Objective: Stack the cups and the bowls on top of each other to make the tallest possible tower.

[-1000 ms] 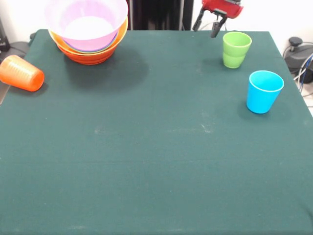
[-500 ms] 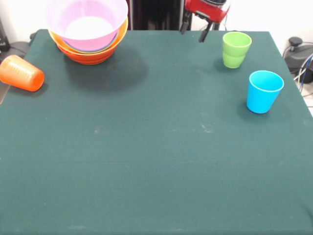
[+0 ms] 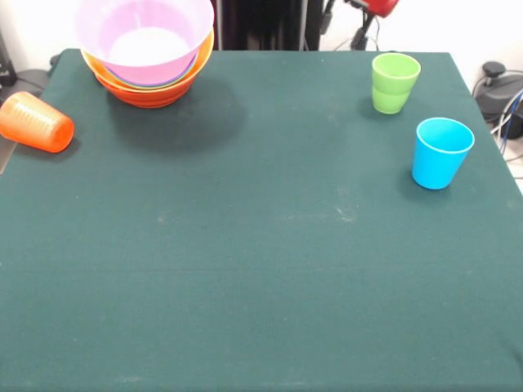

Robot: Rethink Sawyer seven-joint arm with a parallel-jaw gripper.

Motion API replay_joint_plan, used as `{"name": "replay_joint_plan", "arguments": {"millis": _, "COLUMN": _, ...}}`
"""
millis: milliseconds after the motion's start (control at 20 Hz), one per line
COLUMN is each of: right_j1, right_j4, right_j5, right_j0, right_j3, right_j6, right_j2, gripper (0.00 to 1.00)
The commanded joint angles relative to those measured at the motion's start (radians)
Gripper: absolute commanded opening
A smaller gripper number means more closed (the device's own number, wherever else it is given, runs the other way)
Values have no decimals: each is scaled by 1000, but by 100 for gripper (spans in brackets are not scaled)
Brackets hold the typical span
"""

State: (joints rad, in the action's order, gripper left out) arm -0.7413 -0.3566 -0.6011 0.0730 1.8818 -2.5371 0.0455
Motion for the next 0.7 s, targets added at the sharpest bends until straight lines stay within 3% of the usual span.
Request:
{"name": "replay_joint_plan", "arguments": {"millis": 50, "right_j1": -11, "right_j4": 50, "right_j5": -107, "right_j0": 44, "right_j3": -26, "right_j6": 13, "right_j2": -113, "gripper": 100}}
{"name": "replay_joint_plan", "arguments": {"millis": 350, "right_j1": 32, "right_j4": 23, "right_j5": -94, "right_j0": 109, "right_j3": -68, "right_j6": -47, "right_j2": -61, "gripper": 100}}
{"name": "replay_joint_plan", "arguments": {"millis": 700, "right_j1": 65, "right_j4": 17, "right_j5": -58, "right_j0": 106, "right_j3": -85, "right_j6": -33, "right_j2": -53, "gripper": 100}}
